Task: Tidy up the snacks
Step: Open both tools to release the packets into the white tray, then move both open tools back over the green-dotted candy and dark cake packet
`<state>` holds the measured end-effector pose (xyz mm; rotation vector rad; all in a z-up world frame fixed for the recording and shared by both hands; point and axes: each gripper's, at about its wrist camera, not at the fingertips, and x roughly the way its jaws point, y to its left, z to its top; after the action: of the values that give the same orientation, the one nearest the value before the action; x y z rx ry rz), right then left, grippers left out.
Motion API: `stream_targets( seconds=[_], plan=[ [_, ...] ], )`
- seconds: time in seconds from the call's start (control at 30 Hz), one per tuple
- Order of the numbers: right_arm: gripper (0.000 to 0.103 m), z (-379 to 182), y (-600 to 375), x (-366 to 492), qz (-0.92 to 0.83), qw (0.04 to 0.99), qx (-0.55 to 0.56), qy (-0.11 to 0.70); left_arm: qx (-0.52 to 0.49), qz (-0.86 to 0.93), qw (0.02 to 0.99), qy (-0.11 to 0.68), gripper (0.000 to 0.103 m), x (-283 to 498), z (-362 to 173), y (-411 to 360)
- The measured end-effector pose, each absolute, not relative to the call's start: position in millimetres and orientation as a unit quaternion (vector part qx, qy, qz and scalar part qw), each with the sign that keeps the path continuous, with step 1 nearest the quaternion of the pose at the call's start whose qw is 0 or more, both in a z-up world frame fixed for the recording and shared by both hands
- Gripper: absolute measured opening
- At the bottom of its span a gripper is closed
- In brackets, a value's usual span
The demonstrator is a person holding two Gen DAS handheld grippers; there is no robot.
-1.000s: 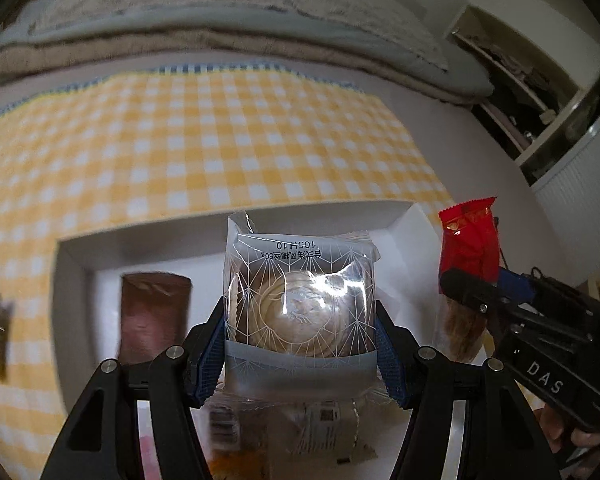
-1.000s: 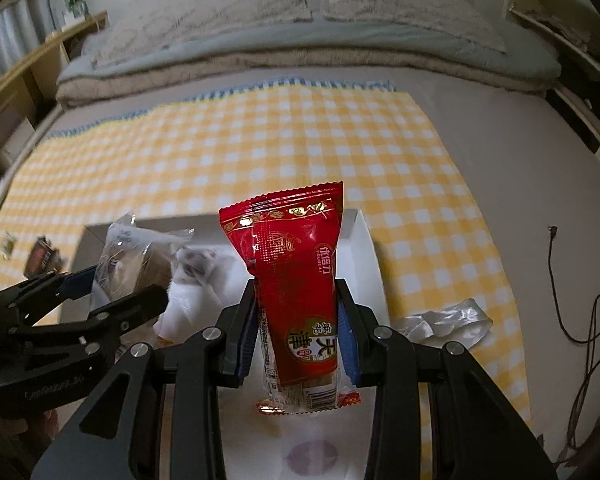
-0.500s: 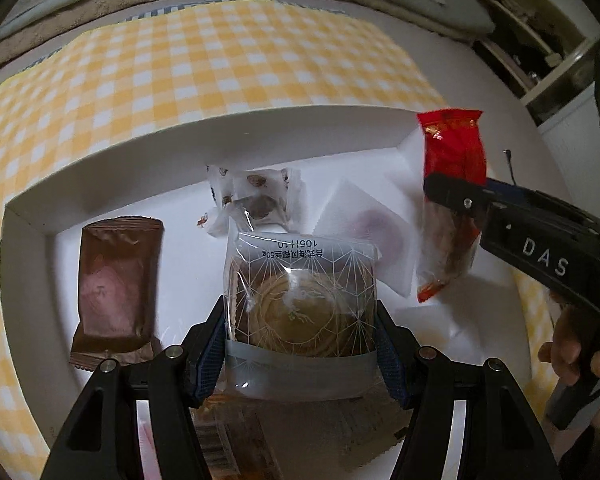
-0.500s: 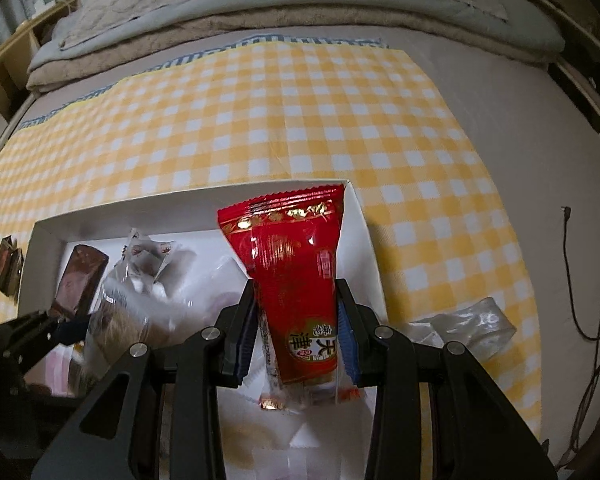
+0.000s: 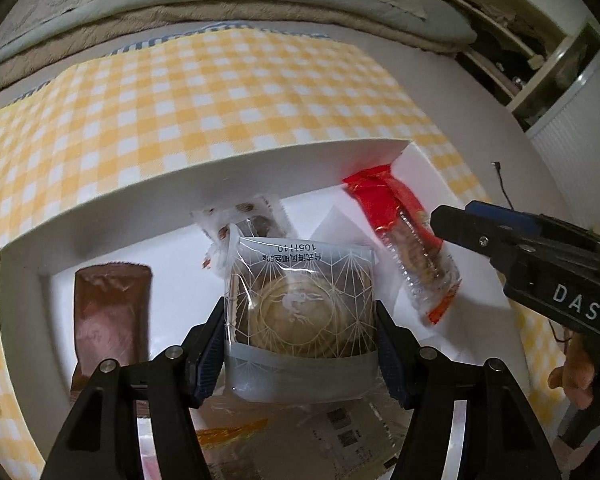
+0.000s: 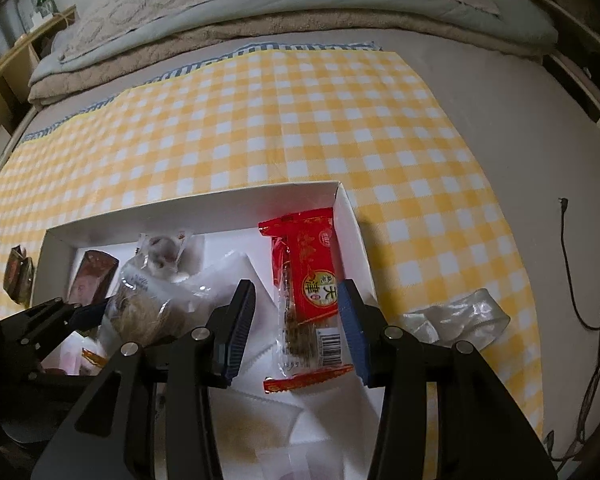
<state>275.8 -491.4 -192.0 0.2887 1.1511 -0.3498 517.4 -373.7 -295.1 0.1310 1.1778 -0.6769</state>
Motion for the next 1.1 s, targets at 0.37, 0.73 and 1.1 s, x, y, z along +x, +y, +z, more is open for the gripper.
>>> stream_targets(
  seconds=[0.37, 0.73, 1.1],
  plan=[
    [0.044, -178.6, -492.0, 263.0, -0.156, 0.82, 0.165, 0.526, 0.093, -0.318, 0.789, 0.518, 0.085, 495.6, -280.1, -365.6],
    [0.044, -161.1, -481.1, 245.5, -0.155, 0.823, 0.167, 0.52, 0.108, -0.318, 0.803, 0.491, 0.102, 465.3, -232.1, -329.3],
    [0.092, -117.3, -458.0, 218.9, -0.173, 0.848, 0.155, 0.477, 0.094, -0.297, 0.835, 0.454, 0.103, 440.5, -175.1, -274.0]
  ],
)
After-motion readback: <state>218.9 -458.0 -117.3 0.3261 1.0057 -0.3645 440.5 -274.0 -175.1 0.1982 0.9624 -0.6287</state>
